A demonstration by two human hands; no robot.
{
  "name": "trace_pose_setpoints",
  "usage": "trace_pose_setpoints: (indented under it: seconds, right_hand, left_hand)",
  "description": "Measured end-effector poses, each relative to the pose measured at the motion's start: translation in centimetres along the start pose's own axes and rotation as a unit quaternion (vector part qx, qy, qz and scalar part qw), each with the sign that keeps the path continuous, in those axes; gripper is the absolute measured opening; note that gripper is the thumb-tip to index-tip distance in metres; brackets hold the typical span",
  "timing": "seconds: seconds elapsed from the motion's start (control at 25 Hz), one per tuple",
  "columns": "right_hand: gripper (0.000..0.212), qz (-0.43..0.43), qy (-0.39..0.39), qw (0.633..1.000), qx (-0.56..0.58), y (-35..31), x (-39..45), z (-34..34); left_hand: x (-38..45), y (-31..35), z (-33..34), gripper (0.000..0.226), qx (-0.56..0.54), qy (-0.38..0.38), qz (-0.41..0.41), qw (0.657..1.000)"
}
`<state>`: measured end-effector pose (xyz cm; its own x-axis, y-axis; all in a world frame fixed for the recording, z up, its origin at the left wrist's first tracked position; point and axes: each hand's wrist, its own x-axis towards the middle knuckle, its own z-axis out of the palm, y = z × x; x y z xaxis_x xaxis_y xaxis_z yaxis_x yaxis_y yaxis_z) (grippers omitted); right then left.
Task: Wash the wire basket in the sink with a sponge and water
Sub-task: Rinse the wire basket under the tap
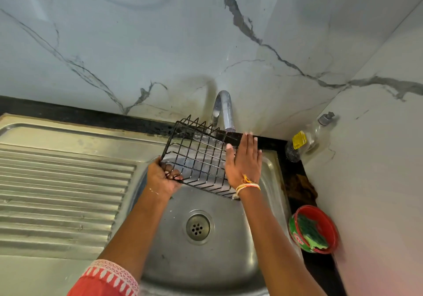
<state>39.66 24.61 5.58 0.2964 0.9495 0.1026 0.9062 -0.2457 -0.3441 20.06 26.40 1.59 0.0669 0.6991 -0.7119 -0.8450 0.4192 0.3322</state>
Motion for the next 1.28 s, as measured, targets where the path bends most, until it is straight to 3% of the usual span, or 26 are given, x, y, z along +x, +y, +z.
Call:
trace_pose_setpoints:
  seconds: [0.12,0.28,0.36,0.44,0.56,0.6,0.72,0.88,0.96,1.12,1.2,1.28]
  right_hand:
    - [0.072,-0.026,0.015,0.999,-0.019,-2.2,-1.4,0.4]
    - [0.070,-0.188,-0.020,0.981,-0.039,-7.7,-3.1,0.3]
    - [0.069,-0.257,-0.037,0.965,-0.042,-7.5,-2.2,-0.1]
    - [0.069,-0.216,-0.044,0.975,-0.030,-5.2,-0.6,-0.4]
    - [0.069,-0.053,-0.047,0.996,-0.049,-2.9,-0.7,-0.3]
    - [0.069,-0.055,-0.049,0.996,-0.051,-3.5,-1.2,0.1]
    - [0.069,-0.188,-0.061,0.980,-0.024,-7.0,-2.6,0.6]
    - [0.068,-0.298,-0.062,0.951,-0.050,-6.7,-1.9,-0.3]
    - [0.072,-0.244,-0.042,0.967,-0.061,-4.5,-1.0,-0.6]
    - [0.077,-0.021,-0.072,0.996,-0.040,1.6,1.5,-0.9]
    - [0.065,0.051,-0.068,0.991,0.099,3.3,1.6,-1.0]
    - [0.056,0.099,-0.055,0.952,0.285,3.6,1.3,-1.0]
  left_hand:
    - [0.1,0.0,-0.5,0.053,0.005,0.005,0.008,1.000]
    - [-0.9,-1.6,1.5,0.051,-0.021,-0.094,0.008,0.995]
    - [-1.6,-1.9,1.5,0.051,-0.027,-0.110,0.000,0.994]
    - [-1.6,-1.2,1.0,0.047,-0.037,-0.077,0.008,0.996]
    - [-0.2,-0.7,0.3,0.042,-0.019,-0.004,0.017,1.000]
    - [0.0,-0.9,0.3,0.039,-0.008,0.003,0.015,1.000]
    - [0.9,-3.0,0.8,0.034,-0.005,-0.041,-0.002,0.999]
    - [-0.6,-2.9,1.5,0.053,-0.031,-0.051,-0.039,0.997]
    - [-1.0,-2.0,1.5,0.057,-0.012,-0.025,-0.019,0.999]
    - [-0.8,-1.1,-0.2,0.044,-0.018,0.031,-0.021,0.999]
    - [-0.3,-1.3,-1.3,0.047,-0.009,0.042,-0.025,0.999]
    - [0.1,-1.4,-1.7,0.046,-0.007,0.040,-0.028,0.999]
